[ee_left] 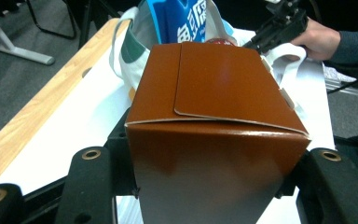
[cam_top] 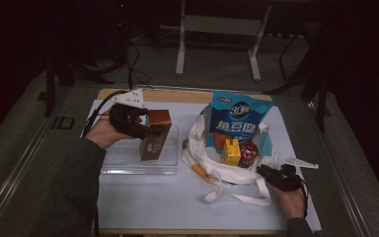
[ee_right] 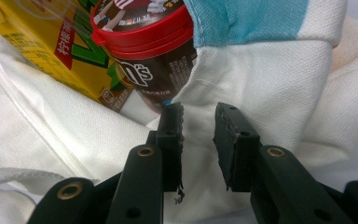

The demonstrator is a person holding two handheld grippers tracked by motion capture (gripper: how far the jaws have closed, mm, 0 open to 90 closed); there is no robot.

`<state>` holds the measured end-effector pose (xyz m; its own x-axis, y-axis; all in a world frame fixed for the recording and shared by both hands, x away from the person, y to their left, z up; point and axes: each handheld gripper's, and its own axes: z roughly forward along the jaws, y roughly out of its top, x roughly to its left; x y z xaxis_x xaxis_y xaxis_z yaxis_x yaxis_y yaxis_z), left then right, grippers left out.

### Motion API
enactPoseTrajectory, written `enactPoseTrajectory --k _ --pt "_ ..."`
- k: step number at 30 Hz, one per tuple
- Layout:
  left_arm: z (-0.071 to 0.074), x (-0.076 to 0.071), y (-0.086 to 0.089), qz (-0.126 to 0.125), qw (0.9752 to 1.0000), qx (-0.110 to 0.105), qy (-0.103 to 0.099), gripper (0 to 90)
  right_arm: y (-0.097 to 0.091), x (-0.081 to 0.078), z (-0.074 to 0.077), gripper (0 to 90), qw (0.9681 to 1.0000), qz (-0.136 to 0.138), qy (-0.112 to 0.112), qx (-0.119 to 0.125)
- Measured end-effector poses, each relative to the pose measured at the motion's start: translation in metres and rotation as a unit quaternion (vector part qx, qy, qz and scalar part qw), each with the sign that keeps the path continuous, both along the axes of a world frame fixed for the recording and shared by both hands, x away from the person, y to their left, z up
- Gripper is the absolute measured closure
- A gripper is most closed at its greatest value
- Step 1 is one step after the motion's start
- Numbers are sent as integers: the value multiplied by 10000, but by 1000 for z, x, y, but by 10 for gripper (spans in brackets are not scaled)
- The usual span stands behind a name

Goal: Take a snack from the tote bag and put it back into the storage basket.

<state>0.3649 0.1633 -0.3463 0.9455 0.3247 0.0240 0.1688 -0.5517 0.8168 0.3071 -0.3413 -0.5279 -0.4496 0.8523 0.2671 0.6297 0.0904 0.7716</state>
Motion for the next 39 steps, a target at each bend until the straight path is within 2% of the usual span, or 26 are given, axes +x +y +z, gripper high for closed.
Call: enactPoseTrajectory --k 8,15,22,25,32,39 --pt "-4 0 6 -25 9998 194 46 433 0 0 0 718 10000 5 -8 10" --pt "-10 -2 12 -86 9986 510 111 432 0 0 0 718 10000 4 -4 2" --pt "-15 0 24 28 9979 609 234 432 0 0 0 718 10000 3 -16 -16" --pt "-18 2 27 61 9969 735 292 432 0 0 0 718 10000 10 -18 -26" --pt "-30 7 30 120 9927 1115 443 432 0 0 0 718 10000 6 -7 -30" --pt "-42 9 19 -18 9889 1396 508 429 1 0 0 718 10000 5 -9 -43"
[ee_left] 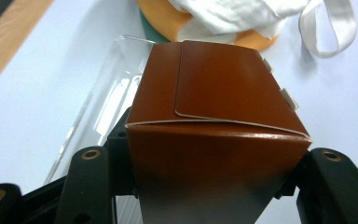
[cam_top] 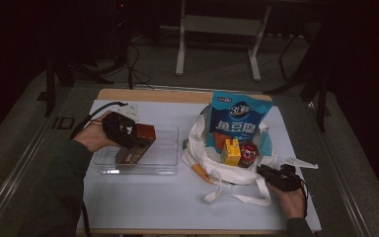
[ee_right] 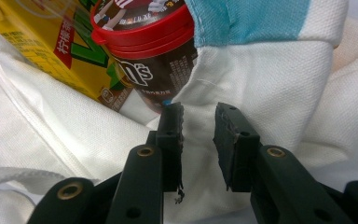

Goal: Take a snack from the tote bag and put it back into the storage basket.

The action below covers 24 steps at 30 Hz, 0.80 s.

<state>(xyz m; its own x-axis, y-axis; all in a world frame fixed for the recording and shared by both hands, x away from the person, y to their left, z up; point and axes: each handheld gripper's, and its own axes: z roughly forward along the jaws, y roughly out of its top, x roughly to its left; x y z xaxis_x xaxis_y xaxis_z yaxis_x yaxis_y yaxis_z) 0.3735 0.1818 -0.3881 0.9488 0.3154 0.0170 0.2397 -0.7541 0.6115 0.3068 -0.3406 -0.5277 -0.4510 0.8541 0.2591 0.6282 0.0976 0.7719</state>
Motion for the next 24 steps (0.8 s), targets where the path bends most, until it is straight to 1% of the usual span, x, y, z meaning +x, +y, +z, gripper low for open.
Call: enactPoseTrajectory --k 2,6,10,12,15,17,22,24 --pt "-3 0 -5 -51 10000 37 18 427 0 0 0 718 10000 0 4 -5" --pt "-7 0 -12 -91 9999 -7 87 414 0 0 0 718 10000 5 -8 -11" --pt "-12 -2 -19 -120 9998 -133 106 400 0 0 0 718 10000 8 -7 -11" --pt "-15 -3 -21 -108 9996 -225 146 391 0 0 0 717 10000 7 -7 -13" --pt "-20 -6 -28 -124 9994 -293 143 378 0 0 0 718 10000 8 -6 -15" --pt "-24 -7 -35 -202 9993 -259 155 371 0 0 0 718 10000 8 -11 -19" --pt "-30 -7 -47 -248 9993 -145 259 357 0 0 0 718 10000 1 -11 -10" --pt "-34 -6 -51 -279 9991 -34 302 355 0 0 0 718 10000 6 -6 -8"
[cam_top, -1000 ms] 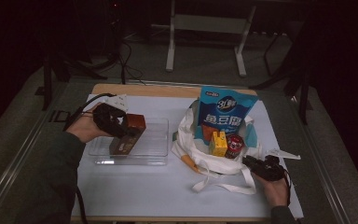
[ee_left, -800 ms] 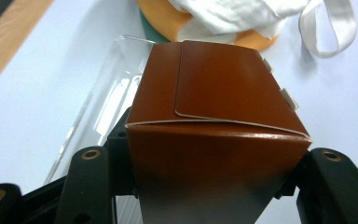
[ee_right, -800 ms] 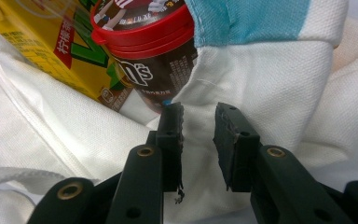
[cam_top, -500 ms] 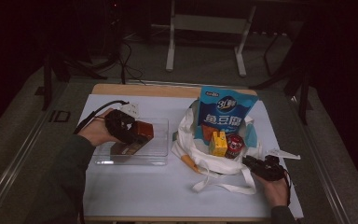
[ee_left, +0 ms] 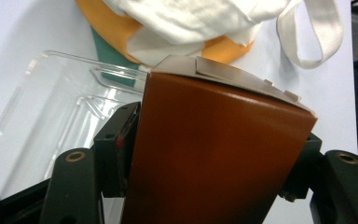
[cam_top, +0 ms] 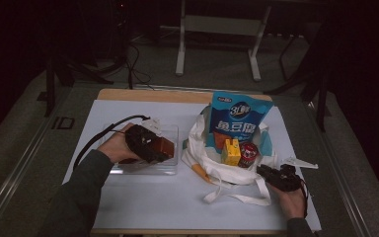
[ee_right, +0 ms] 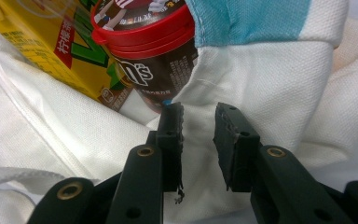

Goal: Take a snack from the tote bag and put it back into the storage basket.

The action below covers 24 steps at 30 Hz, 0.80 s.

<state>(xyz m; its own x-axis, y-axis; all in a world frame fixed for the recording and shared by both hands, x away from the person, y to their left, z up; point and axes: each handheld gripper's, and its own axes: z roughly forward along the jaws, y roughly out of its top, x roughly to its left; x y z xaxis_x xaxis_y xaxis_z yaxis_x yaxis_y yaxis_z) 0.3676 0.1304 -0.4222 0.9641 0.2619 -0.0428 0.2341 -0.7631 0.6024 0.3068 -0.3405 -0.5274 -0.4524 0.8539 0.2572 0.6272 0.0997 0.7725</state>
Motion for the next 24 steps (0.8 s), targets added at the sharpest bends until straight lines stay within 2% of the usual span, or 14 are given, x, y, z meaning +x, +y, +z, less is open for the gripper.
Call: enactPoseTrajectory --k 7,11,13,16,24 --pt "-14 4 -11 67 9993 289 231 354 0 0 0 718 10000 9 0 -1" --pt "-17 5 -11 170 9989 250 363 339 0 0 0 717 10000 16 -12 -7" --pt "-19 6 -10 222 9983 158 511 322 0 0 0 717 10000 11 -2 -4" --pt "-22 7 -9 257 9977 100 619 295 0 0 0 717 10000 9 -4 -8" --pt "-31 8 -16 288 9962 200 799 210 0 0 0 717 10000 8 8 -2"
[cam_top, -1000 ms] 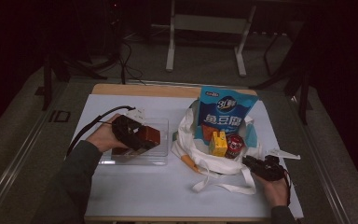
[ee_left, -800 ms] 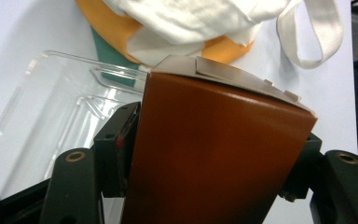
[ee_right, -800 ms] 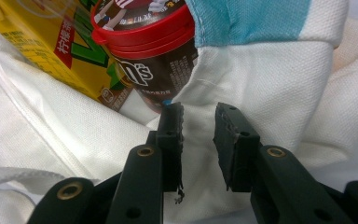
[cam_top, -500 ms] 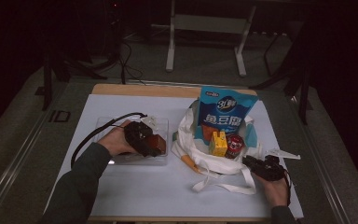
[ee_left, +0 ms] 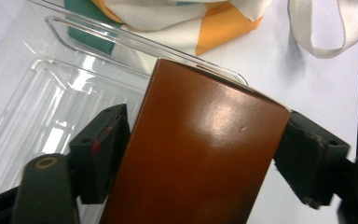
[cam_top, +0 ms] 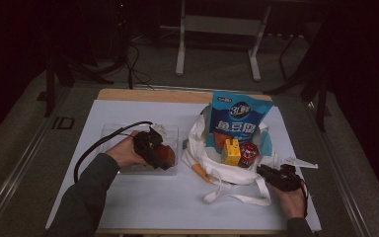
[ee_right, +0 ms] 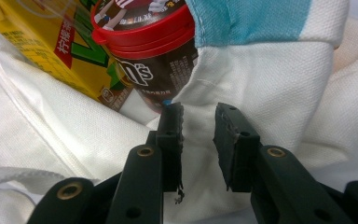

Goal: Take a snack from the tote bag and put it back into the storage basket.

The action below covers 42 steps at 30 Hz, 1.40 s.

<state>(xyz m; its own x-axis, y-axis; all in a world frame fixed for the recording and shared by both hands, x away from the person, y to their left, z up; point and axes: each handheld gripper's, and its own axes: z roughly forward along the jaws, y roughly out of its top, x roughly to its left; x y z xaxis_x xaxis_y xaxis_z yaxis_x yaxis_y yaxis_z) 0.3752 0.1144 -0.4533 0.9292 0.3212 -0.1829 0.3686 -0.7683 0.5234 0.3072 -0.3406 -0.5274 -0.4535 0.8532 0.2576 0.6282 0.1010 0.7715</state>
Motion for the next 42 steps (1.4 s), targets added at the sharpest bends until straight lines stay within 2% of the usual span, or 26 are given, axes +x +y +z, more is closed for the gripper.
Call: enactPoseTrajectory --k 6,12,14,18,23,29,30,32,38,42 --pt "-7 -1 -14 -40 9996 278 19 143 0 0 0 717 10000 -2 3 1" --pt "-13 1 -22 -29 9990 406 187 67 0 0 0 717 10000 7 3 -2" --pt "-14 2 -22 49 9991 334 266 67 0 0 0 717 10000 7 6 -1" --pt "-14 3 -25 44 9993 217 289 67 0 0 0 717 10000 4 6 -2" --pt "-10 2 -32 -44 9997 168 146 77 0 0 0 716 10000 5 5 1" --pt "-1 0 -32 -15 9999 -98 -30 131 0 0 0 713 10000 12 9 10" --pt "1 0 -32 -13 9999 -112 -14 152 -1 0 0 705 10000 22 10 18" --pt "3 -2 -31 10 9999 -99 -116 160 0 0 0 705 10000 26 -2 12" --pt "10 -4 -27 75 9996 -163 -232 162 0 0 0 704 10000 22 -1 13" --pt "15 -5 -26 96 9991 -271 -301 162 -1 1 0 705 10000 31 0 16"
